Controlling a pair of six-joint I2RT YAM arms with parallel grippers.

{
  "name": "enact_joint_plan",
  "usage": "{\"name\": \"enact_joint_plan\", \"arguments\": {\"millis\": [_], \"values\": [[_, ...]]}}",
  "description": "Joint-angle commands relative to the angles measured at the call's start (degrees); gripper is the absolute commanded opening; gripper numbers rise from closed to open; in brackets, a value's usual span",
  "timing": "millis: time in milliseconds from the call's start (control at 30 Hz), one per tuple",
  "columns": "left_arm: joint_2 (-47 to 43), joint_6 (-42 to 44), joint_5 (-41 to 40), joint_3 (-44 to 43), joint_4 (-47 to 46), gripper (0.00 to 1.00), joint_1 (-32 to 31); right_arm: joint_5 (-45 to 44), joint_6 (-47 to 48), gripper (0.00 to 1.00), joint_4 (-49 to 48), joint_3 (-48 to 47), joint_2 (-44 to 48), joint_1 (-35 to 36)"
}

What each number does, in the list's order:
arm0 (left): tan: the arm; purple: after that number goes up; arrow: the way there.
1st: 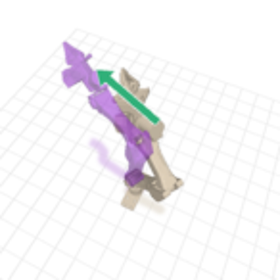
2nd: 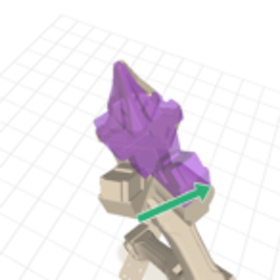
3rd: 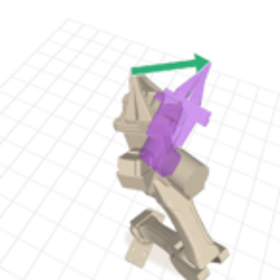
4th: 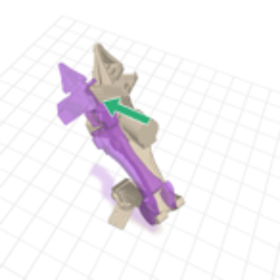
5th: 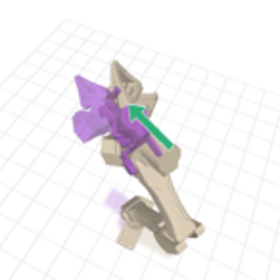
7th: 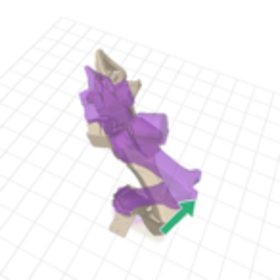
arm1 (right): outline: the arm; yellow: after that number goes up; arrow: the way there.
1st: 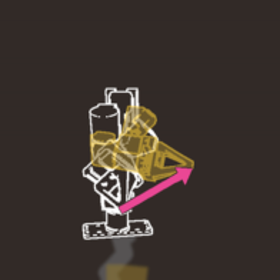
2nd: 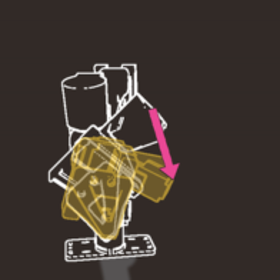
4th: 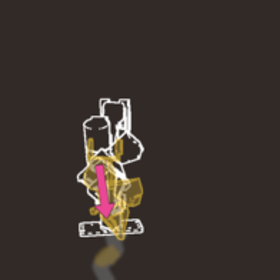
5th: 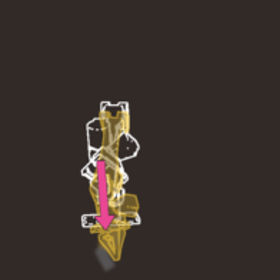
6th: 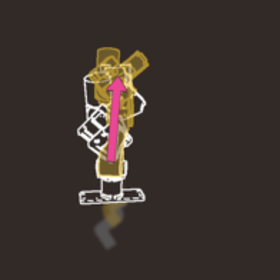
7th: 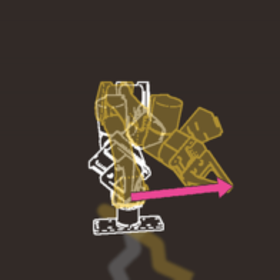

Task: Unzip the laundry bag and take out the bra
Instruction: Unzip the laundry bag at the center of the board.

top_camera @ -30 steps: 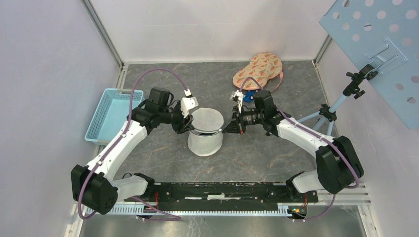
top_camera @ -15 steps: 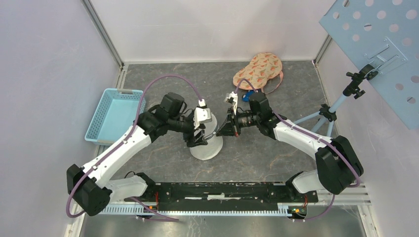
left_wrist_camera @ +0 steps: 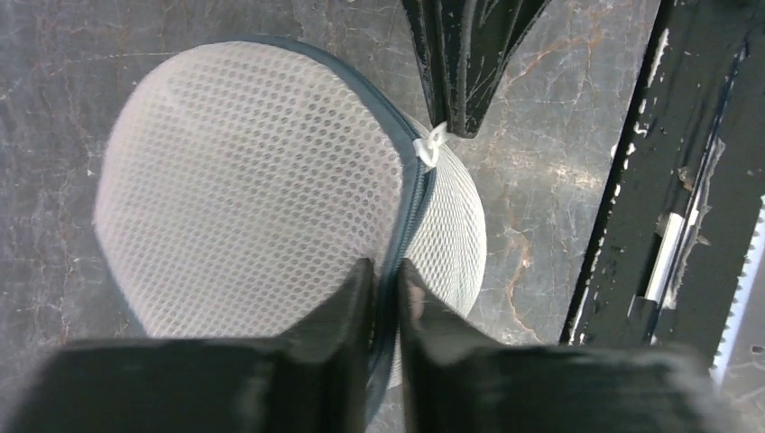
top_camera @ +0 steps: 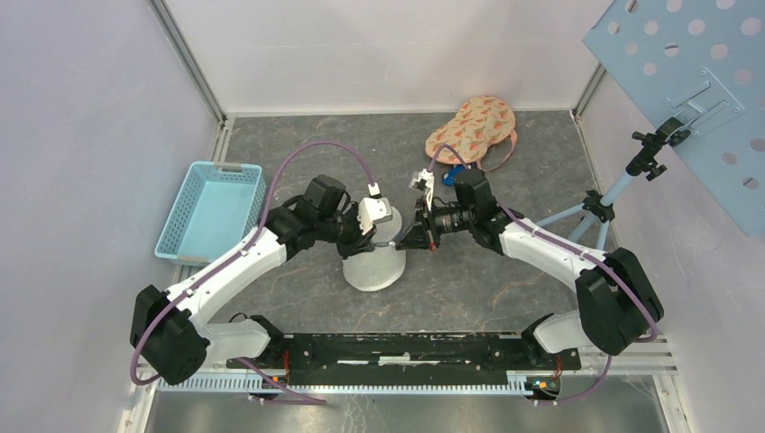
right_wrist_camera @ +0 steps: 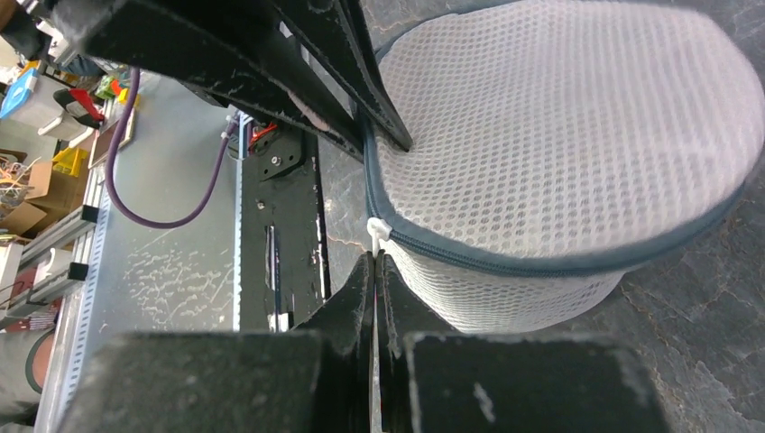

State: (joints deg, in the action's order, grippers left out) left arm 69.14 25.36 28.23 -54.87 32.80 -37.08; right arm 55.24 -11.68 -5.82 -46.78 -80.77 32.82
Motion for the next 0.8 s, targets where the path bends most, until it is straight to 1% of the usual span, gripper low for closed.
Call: {"name": "enact_joint_plan", "arguments": {"millis": [0, 67, 100, 233, 300, 433, 533, 633, 667, 700, 733, 767], "values": [[-0.6, 2.14, -5.87, 1.12, -3.97, 0.15, 1.9, 0.3, 3.08, 0.0, 2.1, -2.72, 0.91, -1.37], [-0.64, 2.92, -6.57, 1.18, -5.11, 0.03, 3.88, 0.09, 4.64, 0.0, 3.94, -3.73, 0.88, -2.46], [-0.5, 3.47, -6.89, 1.1, -5.76, 0.02, 4.99, 0.04, 5.39, 0.0, 4.83, -4.27, 0.68, -3.15], [0.95, 7.14, -7.64, 0.21, -9.66, 0.02, 7.81, -1.33, 7.0, 0.0, 5.74, -7.99, -0.75, -5.61], [2.58, 8.5, -7.62, -2.22, -11.82, 0.02, 8.53, -1.37, 6.74, 0.0, 5.67, -11.07, -2.17, -5.92], [6.08, 9.83, -7.44, -7.42, -13.1, 0.02, 9.07, -1.52, 6.81, 0.0, 6.38, -16.32, -4.28, -5.92], [6.47, 11.59, -5.12, -6.55, -13.94, 0.02, 9.55, -1.43, 6.41, 0.0, 6.29, -15.04, -4.42, -5.87], [5.93, 13.52, -3.58, -3.71, -14.06, 0.02, 9.57, -0.45, 3.85, 0.0, 1.71, -10.1, -3.48, -5.28], [5.79, 14.13, -2.73, -2.77, -13.15, 0.03, 9.57, -0.36, 3.61, 0.0, 1.1, -8.33, -3.15, -4.88], [5.56, 14.8, -1.72, -2.13, -11.99, 0.06, 9.53, -0.31, 3.66, 0.0, 0.76, -7.07, -2.85, -4.31], [5.12, 15.22, -0.75, -1.68, -10.31, 0.11, 9.57, -0.27, 3.55, 0.0, 0.51, -5.7, -2.52, -3.74], [4.75, 15.58, 0.49, -1.62, -8.55, 0.2, 9.47, -0.16, 3.32, 0.0, -0.05, -4.57, -2.17, -3.05]]}}
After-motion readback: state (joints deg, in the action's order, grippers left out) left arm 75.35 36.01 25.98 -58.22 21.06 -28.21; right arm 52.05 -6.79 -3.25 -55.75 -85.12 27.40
